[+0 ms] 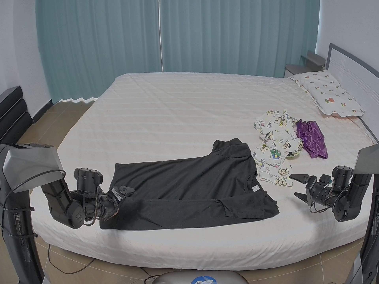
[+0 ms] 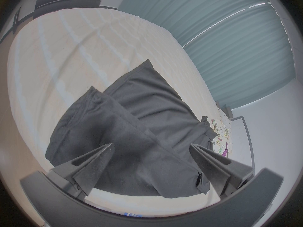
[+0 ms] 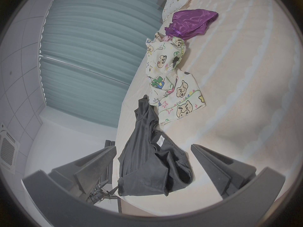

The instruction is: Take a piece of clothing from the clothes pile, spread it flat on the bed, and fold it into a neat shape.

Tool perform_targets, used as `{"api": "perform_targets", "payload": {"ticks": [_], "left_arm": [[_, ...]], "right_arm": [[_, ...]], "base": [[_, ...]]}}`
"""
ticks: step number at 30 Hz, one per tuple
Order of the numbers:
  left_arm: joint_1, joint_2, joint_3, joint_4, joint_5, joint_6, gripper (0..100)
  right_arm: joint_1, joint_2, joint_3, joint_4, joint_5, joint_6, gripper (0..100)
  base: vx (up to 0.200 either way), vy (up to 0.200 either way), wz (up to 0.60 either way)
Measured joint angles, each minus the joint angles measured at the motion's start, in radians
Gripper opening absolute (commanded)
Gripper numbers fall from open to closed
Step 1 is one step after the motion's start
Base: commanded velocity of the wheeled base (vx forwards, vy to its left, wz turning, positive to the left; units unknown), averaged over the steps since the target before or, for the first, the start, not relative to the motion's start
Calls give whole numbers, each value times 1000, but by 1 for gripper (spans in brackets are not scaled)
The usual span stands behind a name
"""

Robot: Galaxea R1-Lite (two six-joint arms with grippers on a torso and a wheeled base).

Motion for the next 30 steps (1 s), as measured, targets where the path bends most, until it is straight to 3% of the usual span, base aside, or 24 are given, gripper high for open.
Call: {"api": "perform_targets", "payload": {"ticks": [4, 15, 20, 30], "left_arm": [[2, 0, -1, -4, 2, -4, 100], [50, -58, 1, -1, 31, -18, 100], [94, -90, -66, 30, 73, -10, 100], [131, 41, -346, 151, 91, 179, 100]], "right_arm": [[1, 0, 0, 0, 0, -1, 100], [2, 0, 7, 0, 0, -5, 100], [4, 1, 7, 0, 0, -6, 100], [11, 2, 7, 0, -3, -8, 100]], "base": [[200, 0, 0], [0, 0, 0], [0, 0, 0], [0, 0, 0]]}}
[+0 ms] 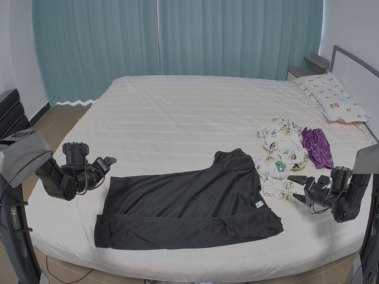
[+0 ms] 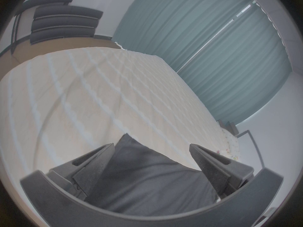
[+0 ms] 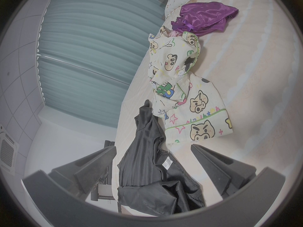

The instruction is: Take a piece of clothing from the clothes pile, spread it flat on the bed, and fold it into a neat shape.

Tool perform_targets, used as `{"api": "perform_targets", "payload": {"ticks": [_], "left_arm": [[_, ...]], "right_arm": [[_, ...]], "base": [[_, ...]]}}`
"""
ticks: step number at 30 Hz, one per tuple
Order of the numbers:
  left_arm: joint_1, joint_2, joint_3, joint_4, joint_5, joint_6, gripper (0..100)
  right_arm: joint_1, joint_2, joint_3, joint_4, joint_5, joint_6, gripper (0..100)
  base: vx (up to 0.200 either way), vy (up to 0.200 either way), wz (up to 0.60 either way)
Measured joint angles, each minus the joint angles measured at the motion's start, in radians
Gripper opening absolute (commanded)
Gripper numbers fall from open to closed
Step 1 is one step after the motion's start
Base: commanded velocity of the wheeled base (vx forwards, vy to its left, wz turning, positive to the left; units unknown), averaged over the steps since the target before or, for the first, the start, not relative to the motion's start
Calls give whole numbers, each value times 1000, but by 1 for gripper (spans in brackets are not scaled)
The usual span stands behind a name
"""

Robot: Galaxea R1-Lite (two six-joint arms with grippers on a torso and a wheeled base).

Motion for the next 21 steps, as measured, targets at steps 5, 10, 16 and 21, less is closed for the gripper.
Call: {"api": "perform_targets", "payload": {"ticks": [5, 10, 16, 21], "left_arm": [[5, 121, -139, 23, -4, 118, 100], [2, 199, -226, 43, -5, 138, 100], [0, 241, -251, 44, -7, 142, 100], [-7, 260, -259, 44, -6, 149, 100]], "right_arm": [[3, 1, 0, 0, 0, -11, 100], [9, 7, 0, 0, -4, -31, 100], [15, 12, 0, 0, -6, -36, 100], [17, 14, -1, 0, -7, -40, 100]], "base": [[0, 0, 0], [0, 0, 0], [0, 0, 0], [0, 0, 0]]}}
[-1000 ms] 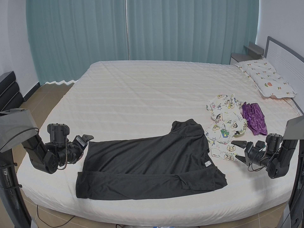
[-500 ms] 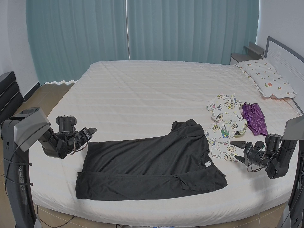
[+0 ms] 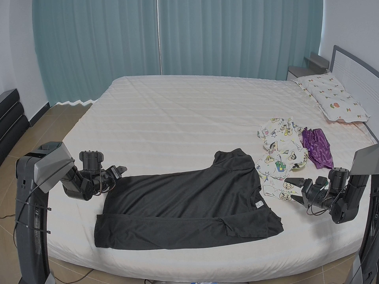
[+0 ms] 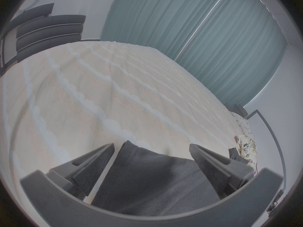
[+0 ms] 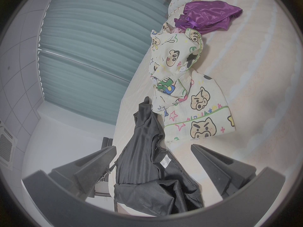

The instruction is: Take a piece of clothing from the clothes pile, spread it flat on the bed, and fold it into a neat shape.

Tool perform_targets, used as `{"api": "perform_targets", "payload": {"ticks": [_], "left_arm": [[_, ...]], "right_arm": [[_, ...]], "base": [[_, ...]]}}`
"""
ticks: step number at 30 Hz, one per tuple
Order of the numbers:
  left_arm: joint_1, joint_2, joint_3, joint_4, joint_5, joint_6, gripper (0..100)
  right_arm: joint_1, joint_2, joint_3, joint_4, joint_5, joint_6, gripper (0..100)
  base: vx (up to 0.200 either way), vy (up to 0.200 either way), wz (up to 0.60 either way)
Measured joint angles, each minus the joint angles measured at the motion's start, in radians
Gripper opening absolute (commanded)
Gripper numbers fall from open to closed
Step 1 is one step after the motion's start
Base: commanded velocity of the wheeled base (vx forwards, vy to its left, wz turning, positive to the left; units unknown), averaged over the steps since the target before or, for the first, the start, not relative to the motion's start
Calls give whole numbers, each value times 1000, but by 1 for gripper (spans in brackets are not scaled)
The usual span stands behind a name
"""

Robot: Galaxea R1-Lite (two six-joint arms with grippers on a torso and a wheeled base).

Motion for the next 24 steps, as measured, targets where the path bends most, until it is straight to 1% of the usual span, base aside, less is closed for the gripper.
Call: {"api": "perform_targets", "payload": {"ticks": [8, 9, 17, 24], "left_arm": [[0, 21, -23, 1, 6, 2, 100], [0, 25, -32, 1, 9, 2, 0], [9, 51, -70, 6, 14, -11, 0], [13, 48, -57, 4, 16, -61, 0]], "right_arm": [[2, 3, -7, 1, 0, -6, 100], [2, 3, -8, 1, -2, -6, 100], [39, -5, -50, 22, -68, -6, 100], [122, -12, -196, 186, -148, -10, 100]], "base": [[0, 0, 0], [0, 0, 0], [0, 0, 0], [0, 0, 0]]}}
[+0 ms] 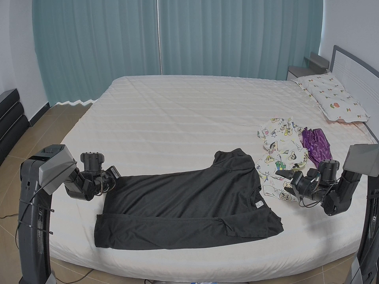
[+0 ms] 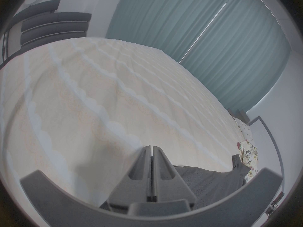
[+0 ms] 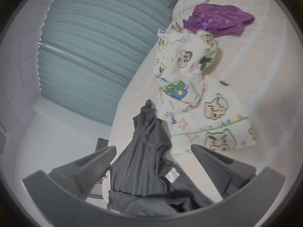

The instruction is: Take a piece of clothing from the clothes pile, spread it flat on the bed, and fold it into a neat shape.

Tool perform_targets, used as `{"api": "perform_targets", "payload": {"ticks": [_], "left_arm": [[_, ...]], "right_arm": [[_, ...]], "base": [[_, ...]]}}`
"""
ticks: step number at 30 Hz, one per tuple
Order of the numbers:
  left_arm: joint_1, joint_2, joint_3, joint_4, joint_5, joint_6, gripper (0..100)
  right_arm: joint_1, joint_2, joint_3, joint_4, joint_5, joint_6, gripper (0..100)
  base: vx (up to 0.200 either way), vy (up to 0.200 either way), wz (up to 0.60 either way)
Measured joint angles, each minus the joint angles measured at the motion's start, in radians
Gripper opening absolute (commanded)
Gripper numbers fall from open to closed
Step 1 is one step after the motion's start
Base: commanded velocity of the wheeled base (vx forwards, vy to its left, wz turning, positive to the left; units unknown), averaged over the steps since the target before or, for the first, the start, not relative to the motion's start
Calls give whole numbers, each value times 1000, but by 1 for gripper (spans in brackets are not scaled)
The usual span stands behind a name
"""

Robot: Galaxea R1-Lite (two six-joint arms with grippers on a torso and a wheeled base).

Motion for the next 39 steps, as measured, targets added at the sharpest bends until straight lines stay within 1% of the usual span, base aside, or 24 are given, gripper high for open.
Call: {"api": "perform_targets", "payload": {"ticks": [4, 6, 11, 16, 20, 24, 31, 39], "left_arm": [[1, -16, 21, -1, 0, -23, 0], [3, -27, 34, -3, 2, -30, 0], [10, -56, 61, -5, 5, -64, 0], [16, -81, 74, -5, 5, -109, 0], [18, -94, 81, -4, 4, -125, 0], [20, -101, 84, -3, 3, -133, 0], [21, -107, 88, -2, 2, -145, 0], [23, -111, 92, -2, 3, -160, 0]], "right_arm": [[50, -6, -116, 124, -39, -16, 100], [74, -6, -186, 194, -70, -35, 100], [131, 12, -383, 371, -166, -133, 100], [162, 64, -562, 536, -219, -239, 100], [173, 118, -692, 608, -249, -296, 100], [176, 174, -807, 664, -278, -329, 100], [189, 274, -987, 733, -319, -351, 100], [205, 375, -1169, 820, -371, -357, 100]], "base": [[0, 0, 0], [0, 0, 0], [0, 0, 0], [0, 0, 0], [0, 0, 0], [0, 0, 0], [0, 0, 0], [0, 0, 0]]}}
